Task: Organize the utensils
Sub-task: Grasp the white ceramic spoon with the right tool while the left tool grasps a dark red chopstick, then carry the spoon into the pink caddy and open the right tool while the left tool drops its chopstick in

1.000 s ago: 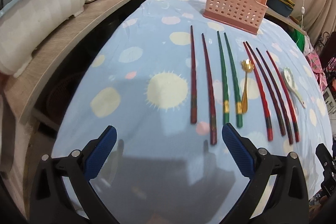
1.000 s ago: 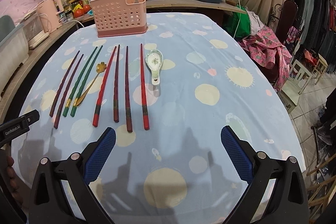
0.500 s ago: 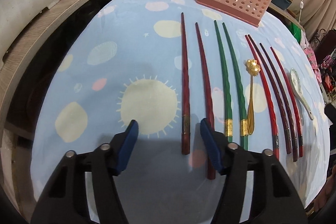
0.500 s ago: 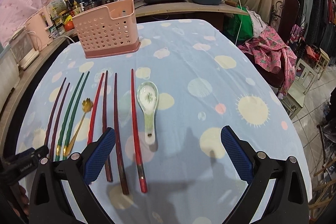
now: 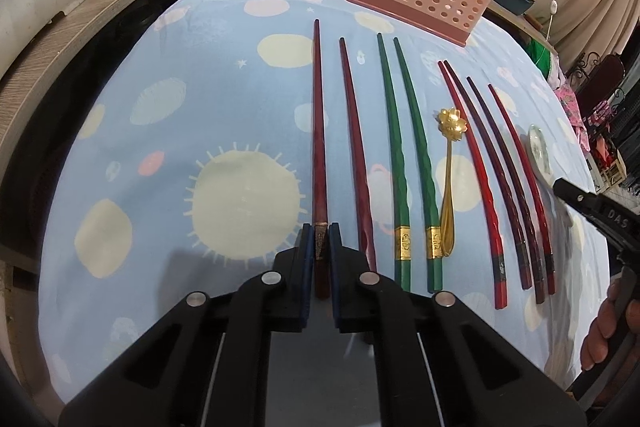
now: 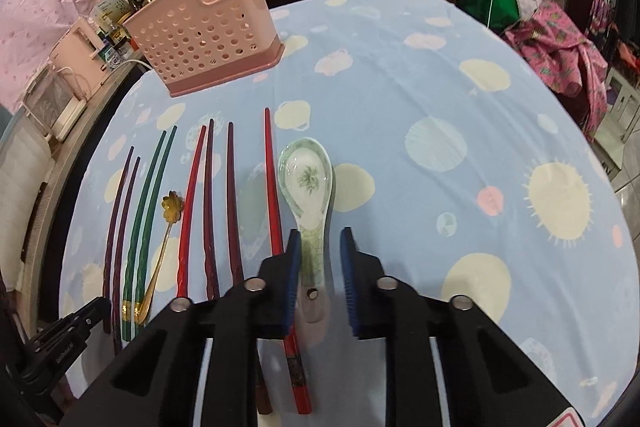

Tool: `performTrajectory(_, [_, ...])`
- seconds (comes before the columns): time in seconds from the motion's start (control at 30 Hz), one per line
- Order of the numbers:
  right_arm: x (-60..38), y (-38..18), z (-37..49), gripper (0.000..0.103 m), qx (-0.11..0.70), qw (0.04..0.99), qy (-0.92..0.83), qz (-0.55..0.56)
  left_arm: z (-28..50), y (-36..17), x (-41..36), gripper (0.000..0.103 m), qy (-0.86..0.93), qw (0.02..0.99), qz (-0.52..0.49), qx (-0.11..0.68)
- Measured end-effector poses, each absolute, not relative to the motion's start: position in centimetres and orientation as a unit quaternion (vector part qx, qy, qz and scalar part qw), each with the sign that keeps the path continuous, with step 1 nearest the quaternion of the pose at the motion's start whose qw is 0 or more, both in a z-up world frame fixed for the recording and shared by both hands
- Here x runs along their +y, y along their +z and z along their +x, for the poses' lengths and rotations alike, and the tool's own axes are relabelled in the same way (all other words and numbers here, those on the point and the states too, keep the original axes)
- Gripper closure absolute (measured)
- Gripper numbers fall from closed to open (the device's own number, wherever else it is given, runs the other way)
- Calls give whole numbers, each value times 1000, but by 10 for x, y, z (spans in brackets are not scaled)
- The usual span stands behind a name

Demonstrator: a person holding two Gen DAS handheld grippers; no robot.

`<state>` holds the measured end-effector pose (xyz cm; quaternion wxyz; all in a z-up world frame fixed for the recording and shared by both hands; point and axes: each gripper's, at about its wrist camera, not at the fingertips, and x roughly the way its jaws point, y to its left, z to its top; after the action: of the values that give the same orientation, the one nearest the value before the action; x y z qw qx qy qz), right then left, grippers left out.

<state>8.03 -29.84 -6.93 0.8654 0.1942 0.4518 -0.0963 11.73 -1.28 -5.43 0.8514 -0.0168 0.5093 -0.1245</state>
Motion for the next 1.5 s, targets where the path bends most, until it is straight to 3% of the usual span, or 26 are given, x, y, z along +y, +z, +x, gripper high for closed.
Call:
performTrajectory(0.53, [-292, -85, 69, 94, 456, 862, -81, 205, 114, -55, -11, 96, -129, 857, -24, 499])
performTrajectory(0.9, [-291, -60, 45, 95, 436, 875, -88, 193, 100, -40, -1, 96, -141, 860, -41, 488])
performTrajectory(1.5, [-299, 15, 51, 96, 364, 911, -84, 174, 125, 78, 8, 96, -149, 919, -61, 360])
